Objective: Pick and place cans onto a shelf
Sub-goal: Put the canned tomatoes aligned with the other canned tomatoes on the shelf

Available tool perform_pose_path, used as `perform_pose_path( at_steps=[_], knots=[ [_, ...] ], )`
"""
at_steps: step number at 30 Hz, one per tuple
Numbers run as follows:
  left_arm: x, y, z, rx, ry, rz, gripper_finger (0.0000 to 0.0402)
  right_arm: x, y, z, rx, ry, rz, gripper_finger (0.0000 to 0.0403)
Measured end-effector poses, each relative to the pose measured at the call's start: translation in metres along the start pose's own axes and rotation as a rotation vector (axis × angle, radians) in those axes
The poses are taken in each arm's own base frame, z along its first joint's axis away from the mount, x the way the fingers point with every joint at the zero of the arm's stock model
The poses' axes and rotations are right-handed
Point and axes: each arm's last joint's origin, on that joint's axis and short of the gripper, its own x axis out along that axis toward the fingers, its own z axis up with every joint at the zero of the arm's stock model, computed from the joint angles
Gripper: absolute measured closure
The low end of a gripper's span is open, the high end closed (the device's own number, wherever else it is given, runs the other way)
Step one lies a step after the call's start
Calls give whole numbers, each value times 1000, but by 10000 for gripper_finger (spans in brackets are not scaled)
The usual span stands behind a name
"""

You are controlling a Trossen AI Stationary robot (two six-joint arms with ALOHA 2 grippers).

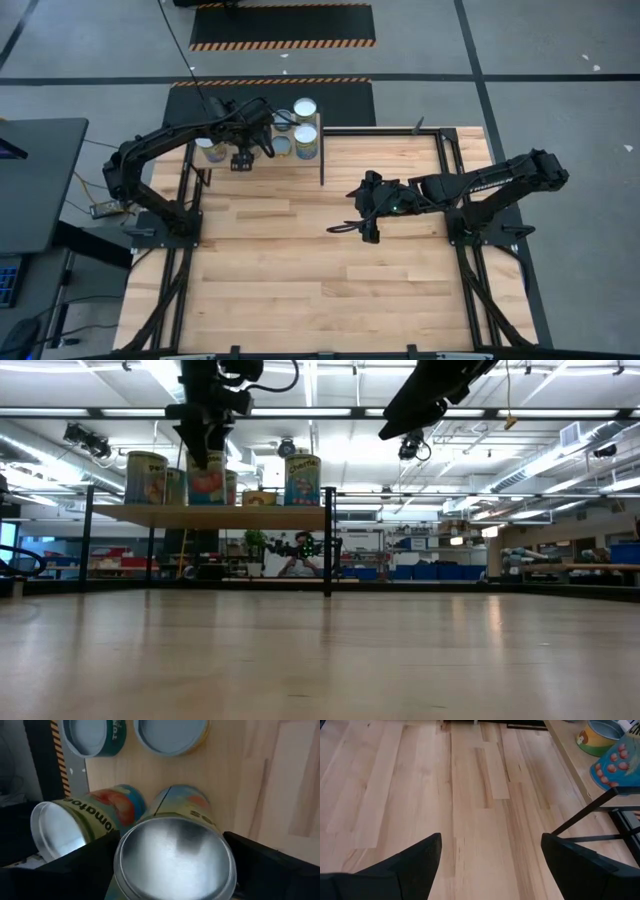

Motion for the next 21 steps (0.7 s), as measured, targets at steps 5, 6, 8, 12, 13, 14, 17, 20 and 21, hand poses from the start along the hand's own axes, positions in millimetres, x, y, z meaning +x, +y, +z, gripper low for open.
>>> perform_pose_path(
  at_steps=[5, 6, 8, 12, 13, 14, 17, 20, 21],
  knots=[
    [0, 2, -1, 6, 42, 69, 44, 0, 0, 0, 1, 5, 0, 53],
    [0, 2, -1, 2, 51, 82, 44, 0, 0, 0, 1, 5, 0, 53],
    [-1, 1, 0, 14, 50, 87, 44, 0, 0, 0, 1, 5, 0, 53],
    [-3, -4, 2, 43, 31, 56, 44, 0, 0, 0, 2, 4, -1, 53],
    [-3, -6, 2, 51, 32, 50, 44, 0, 0, 0, 1, 5, 0, 53],
    [-4, -7, 2, 56, 33, 46, 44, 0, 0, 0, 1, 5, 0, 53],
    [-5, -9, 4, 64, 30, 46, 44, 0, 0, 0, 2, 5, 0, 53],
    [-5, -8, 3, 63, 30, 46, 44, 0, 0, 0, 2, 4, 0, 53],
    [-5, -7, 2, 60, 31, 43, 44, 0, 0, 0, 8, 4, 0, 53]
  ],
)
